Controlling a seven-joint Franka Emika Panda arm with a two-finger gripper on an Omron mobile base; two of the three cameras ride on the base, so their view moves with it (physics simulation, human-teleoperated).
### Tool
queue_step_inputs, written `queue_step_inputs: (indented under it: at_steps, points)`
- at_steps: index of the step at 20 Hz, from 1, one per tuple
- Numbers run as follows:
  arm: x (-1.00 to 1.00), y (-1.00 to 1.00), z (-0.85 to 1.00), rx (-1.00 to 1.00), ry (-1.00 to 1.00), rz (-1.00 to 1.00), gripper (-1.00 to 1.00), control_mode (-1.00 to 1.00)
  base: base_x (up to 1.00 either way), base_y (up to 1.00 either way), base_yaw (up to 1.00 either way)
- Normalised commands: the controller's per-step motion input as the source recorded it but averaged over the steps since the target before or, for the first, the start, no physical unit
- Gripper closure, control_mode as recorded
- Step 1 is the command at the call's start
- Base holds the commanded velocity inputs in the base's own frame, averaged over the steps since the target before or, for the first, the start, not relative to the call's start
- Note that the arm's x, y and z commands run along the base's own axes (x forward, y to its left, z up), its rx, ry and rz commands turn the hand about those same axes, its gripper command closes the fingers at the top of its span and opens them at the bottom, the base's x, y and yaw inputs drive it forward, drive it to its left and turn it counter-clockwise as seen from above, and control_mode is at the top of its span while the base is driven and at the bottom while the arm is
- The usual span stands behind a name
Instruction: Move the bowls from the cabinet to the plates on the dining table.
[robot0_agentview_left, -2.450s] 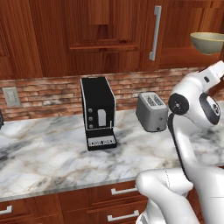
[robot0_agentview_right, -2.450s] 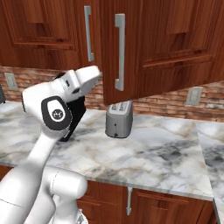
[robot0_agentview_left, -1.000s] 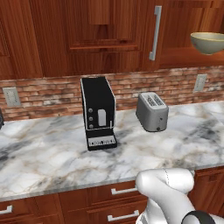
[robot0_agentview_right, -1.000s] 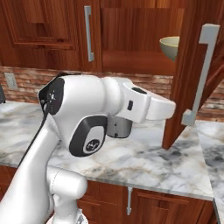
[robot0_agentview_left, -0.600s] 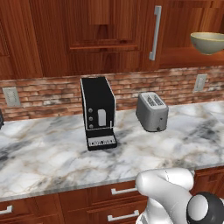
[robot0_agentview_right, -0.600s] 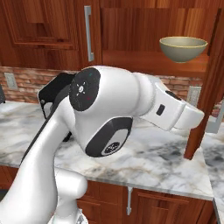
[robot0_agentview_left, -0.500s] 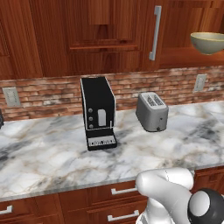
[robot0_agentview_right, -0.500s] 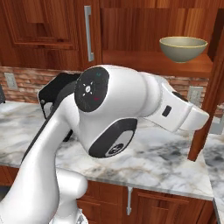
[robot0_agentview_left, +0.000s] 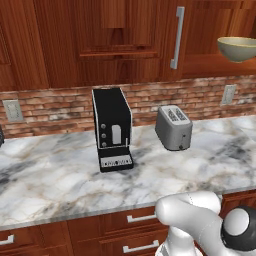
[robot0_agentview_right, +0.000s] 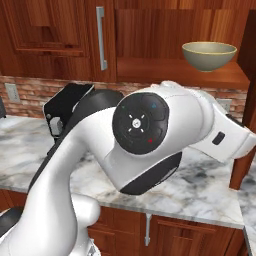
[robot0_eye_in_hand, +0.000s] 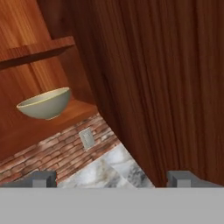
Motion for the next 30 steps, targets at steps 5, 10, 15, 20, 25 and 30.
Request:
queue_step_inputs:
  at_steps: [5,10,15,20,25,30]
  points:
    - [0.0,0.03,-0.2,-0.01,-0.08,0.1,-1.0,-1.0,0.0,0.0,0.0]
    - [0.0,0.28,-0.35,-0.1,-0.07,0.09,-1.0,-1.0,0.0,0.0,0.0]
    - [0.0,0.71,-0.4,-0.15,-0.05,0.09,-1.0,-1.0,0.0,0.0,0.0]
    - [0.0,0.88,-0.34,-0.06,0.0,0.08,-1.0,-1.0,0.0,0.0,0.0]
    - [0.0,0.81,-0.2,-0.01,0.0,0.07,-1.0,-1.0,0.0,0.0,0.0]
    - [0.14,0.59,-0.05,0.01,0.0,0.08,-1.0,-1.0,0.0,0.0,0.0]
